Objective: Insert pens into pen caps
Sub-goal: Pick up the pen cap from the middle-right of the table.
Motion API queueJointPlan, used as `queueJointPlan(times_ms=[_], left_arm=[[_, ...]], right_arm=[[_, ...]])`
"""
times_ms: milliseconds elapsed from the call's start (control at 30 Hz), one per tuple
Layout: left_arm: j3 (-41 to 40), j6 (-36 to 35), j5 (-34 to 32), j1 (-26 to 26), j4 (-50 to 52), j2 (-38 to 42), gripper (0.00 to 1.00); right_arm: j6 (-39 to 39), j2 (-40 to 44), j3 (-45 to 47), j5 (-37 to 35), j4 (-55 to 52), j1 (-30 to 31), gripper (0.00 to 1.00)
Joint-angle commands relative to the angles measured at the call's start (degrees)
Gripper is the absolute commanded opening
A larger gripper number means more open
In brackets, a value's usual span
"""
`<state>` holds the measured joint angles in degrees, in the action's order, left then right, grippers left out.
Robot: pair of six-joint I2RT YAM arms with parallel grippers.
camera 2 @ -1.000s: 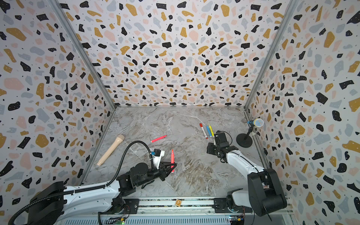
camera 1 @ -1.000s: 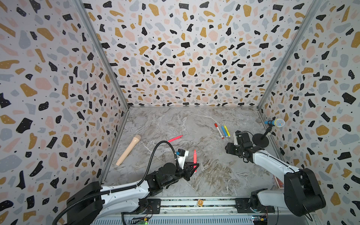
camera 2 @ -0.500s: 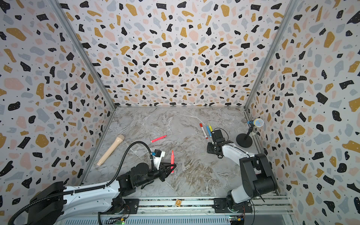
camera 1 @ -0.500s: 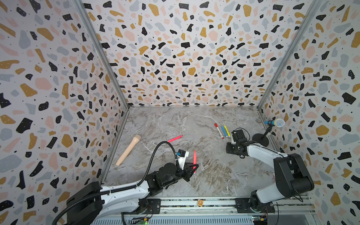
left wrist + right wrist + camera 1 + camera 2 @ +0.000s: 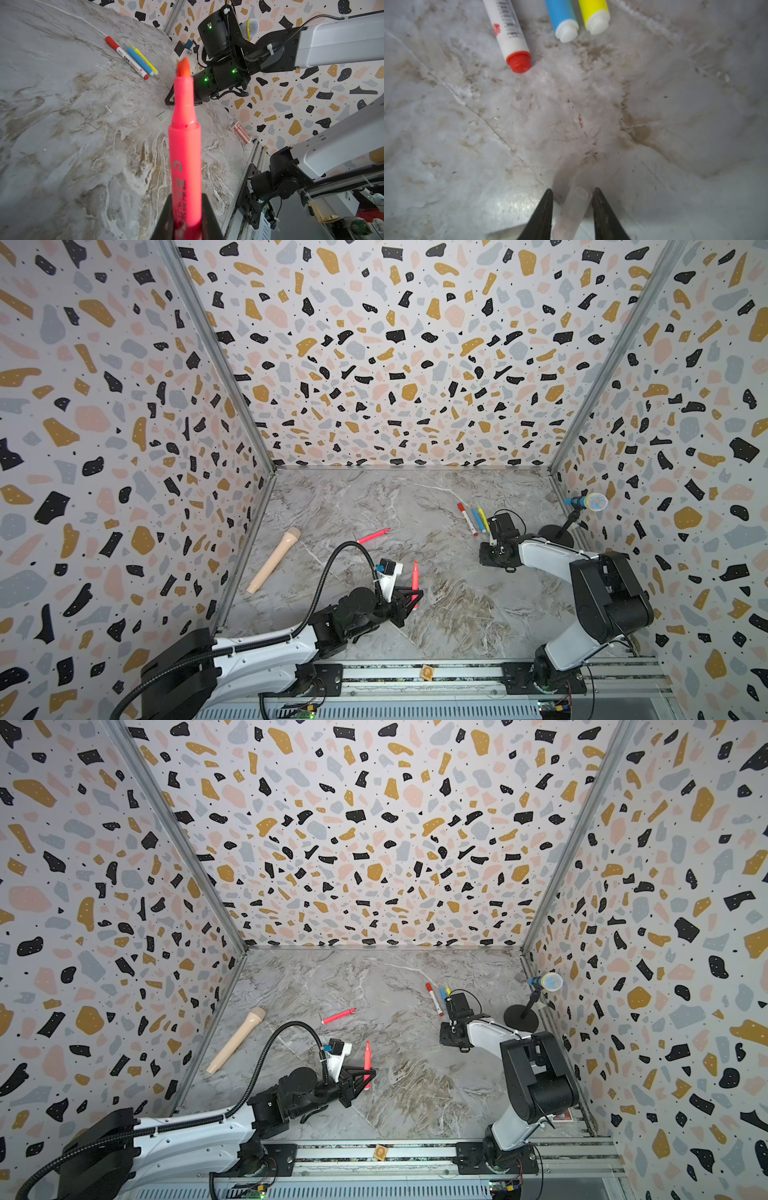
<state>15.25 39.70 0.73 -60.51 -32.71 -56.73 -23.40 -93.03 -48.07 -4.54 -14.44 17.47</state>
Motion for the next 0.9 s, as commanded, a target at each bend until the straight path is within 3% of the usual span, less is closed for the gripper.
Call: queueJointPlan(times_ms=[0, 400, 700, 867], left_arm=[[-0.1, -1.1, -0.7, -0.2, -1.3, 0.6, 0.00], [0.3, -1.3, -0.6, -0.2, -0.9, 0.4, 0.00], [1.3, -2.7, 0.4, -0.2, -0.6, 0.0, 0.00], [3.6, -4.9, -0.5, -1.1, 2.4, -1.0, 0.00]], right_arm=[[0.7, -0.8, -1.7, -2.2, -2.5, 0.8, 0.29], [1.9, 2.0, -1.2, 1.9, -2.7, 1.8, 0.12], [4.7, 16.8, 3.2, 28.3, 9.2, 1.2, 0.09], [-1.9, 28.2, 8.6, 42.6, 23.0, 1.4, 0.07]])
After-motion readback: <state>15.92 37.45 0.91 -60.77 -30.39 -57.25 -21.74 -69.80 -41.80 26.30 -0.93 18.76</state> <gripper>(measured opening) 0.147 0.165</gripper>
